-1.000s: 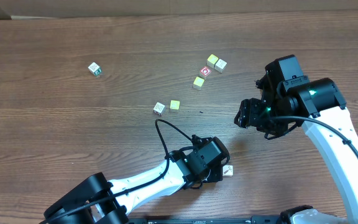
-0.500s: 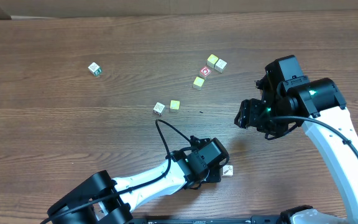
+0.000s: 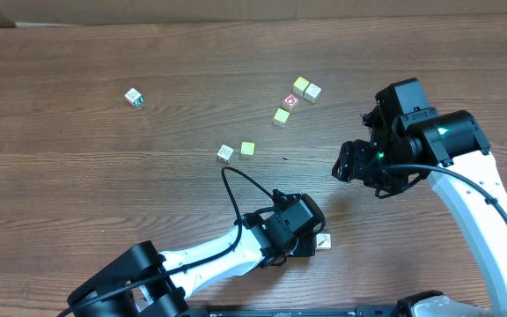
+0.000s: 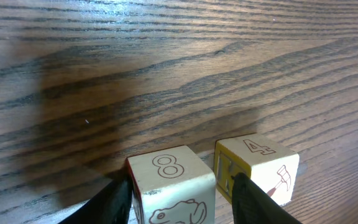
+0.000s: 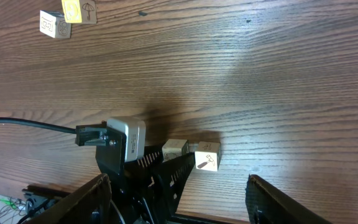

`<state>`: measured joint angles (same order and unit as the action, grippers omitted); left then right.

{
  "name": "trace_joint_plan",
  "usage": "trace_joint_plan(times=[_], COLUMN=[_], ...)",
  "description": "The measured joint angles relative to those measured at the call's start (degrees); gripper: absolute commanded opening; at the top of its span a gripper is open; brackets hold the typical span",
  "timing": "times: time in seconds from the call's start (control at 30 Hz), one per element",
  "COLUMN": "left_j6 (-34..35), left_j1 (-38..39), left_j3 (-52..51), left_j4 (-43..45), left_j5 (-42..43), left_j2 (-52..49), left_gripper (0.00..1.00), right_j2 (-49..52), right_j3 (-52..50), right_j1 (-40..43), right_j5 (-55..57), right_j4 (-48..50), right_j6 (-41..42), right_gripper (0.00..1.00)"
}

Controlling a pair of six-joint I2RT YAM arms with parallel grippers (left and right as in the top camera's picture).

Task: Flip 4 blocks
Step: 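Open the left gripper and lift away from the placed block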

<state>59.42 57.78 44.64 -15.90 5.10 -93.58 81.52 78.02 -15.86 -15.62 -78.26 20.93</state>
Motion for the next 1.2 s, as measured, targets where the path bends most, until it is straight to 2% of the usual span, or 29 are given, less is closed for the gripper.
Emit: trace_joint_plan(times=[0.17, 0.33, 0.43, 0.47, 0.57, 0.6, 0.73, 0.8, 0.83, 0.87, 0.9, 1.03, 1.2], left_j6=[0.0, -0.6, -2.1, -3.1, -5.6, -6.9, -14.4, -19.7, -20.9, -22.7, -24.3, -31.7, -41.9], left_j1=[0.0, 0.0, 0.0, 0.0, 0.0, -0.2, -4.3, -9.4, -11.2, -13.7, -16.5, -26.4, -33.7], left_j3=[0.0, -0.1, -0.1, 0.0, 0.0, 0.0, 0.0, 0.0, 0.0, 0.0, 0.1, 1.9, 10.1], left_j4=[-0.9, -5.4, -6.6, -6.7, -7.3, -7.8, -9.3, -10.1, -10.3, -10.9, -11.6, -11.8, -13.8], left_j5=[0.0, -1.4, -2.3, -2.8, -4.1, -4.8, -7.0, -7.0, -7.0, -6.8, -6.7, -4.8, -2.9], left_j2=[0.2, 4.2, 8.1, 10.2, 12.9, 13.9, 15.2, 15.1, 15.1, 15.0, 14.7, 12.1, 6.1], left_gripper=[0.47, 0.51, 0.61, 0.81, 0.99, 1.0, 0.88, 0.75, 0.76, 0.82, 0.83, 0.71, 0.72], right_j2=[0.0, 0.0, 0.0, 0.0, 0.0, 0.0, 0.0, 0.0, 0.0, 0.0, 0.0, 0.0, 0.0], right_j3=[0.0, 0.0, 0.0, 0.0, 0.0, 0.0, 0.0, 0.0, 0.0, 0.0, 0.0, 0.0, 0.0], right_j1=[0.0, 0.0, 0.0, 0.0, 0.0, 0.0, 0.0, 0.0, 0.0, 0.0, 0.0, 0.0, 0.0], right_j5=[0.0, 0.0, 0.0, 0.0, 0.0, 0.0, 0.0, 0.0, 0.0, 0.0, 0.0, 0.0, 0.0], right_j4=[-0.5, -0.5, -0.5, -0.4, -0.4, -0.5, -0.2, -0.2, -0.2, -0.1, 0.1, 0.3, 0.3], right_j6=[0.0, 0.0, 0.0, 0.0, 0.0, 0.0, 0.0, 0.0, 0.0, 0.0, 0.0, 0.0, 0.0], right_gripper=[0.7, 0.7, 0.71, 0.71, 0.71, 0.71, 0.71, 0.71, 0.71, 0.72, 0.71, 0.72, 0.72])
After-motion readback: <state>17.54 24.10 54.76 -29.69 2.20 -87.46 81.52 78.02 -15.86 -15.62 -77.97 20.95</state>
